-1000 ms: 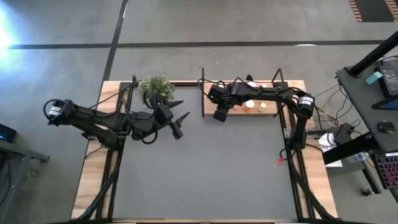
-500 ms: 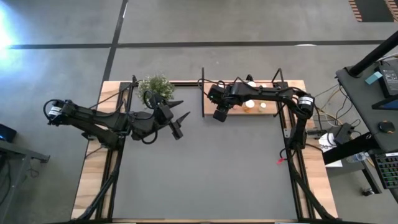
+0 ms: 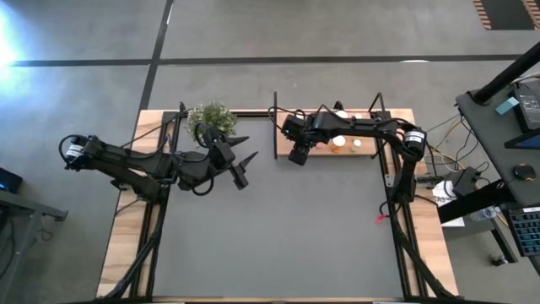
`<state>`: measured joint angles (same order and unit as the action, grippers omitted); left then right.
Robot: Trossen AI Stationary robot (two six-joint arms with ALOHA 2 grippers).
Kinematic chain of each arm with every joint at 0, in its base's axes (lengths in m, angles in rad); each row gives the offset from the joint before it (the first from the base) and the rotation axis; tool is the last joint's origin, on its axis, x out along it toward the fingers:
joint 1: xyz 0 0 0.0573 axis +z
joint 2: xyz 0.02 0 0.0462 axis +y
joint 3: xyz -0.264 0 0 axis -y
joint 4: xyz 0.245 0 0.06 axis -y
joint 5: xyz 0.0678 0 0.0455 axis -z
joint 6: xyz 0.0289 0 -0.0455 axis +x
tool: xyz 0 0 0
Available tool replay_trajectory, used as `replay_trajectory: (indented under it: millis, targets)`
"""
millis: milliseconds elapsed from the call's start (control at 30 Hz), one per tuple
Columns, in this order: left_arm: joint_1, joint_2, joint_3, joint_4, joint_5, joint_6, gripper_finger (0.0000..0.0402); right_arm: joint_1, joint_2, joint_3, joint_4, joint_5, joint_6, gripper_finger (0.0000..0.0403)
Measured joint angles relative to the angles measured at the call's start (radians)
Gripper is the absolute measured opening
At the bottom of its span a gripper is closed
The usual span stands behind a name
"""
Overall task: Pick and place medicine bottles onto shelf by color
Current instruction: Put the blue pill bottle on the shelf aligned with the other blue pill bottles, then return to Home Position
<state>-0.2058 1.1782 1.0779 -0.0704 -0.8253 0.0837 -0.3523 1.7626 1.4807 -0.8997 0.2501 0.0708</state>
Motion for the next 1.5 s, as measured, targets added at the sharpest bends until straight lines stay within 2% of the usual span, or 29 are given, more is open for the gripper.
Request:
replay_trajectory:
  millis: [500,800,1033,1167,1267,1367,1500]
  targets:
    - [0.0,0.0,0.0,0.0,0.0,0.0,0.0215,0.0,-0.021,0.01,-0.004,0.004,0.01,0.0139]
    - [0.0,0.0,0.0,0.0,0.0,0.0,0.0215,0.0,-0.021,0.075,-0.019,0.004,0.006,0.0139]
    - [0.0,-0.004,0.001,-0.002,0.0,0.001,0.0215,0.0,-0.021,0.192,-0.111,0.013,0.006,0.0139]
    - [0.0,-0.071,0.002,-0.018,0.0,0.009,0.0215,0.001,-0.024,0.286,-0.205,0.013,0.006,0.0139]
    - [0.0,-0.157,0.004,-0.102,-0.001,0.001,0.0215,0.005,-0.051,0.314,-0.234,0.013,-0.007,0.0139]
    - [-0.001,-0.241,0.0,-0.196,0.001,-0.045,0.0215,0.016,-0.113,0.287,-0.183,0.013,-0.045,0.0139]
    - [-0.002,-0.341,-0.018,-0.289,0.01,-0.129,0.0215,0.04,-0.232,0.181,-0.056,0.013,-0.046,0.0139]
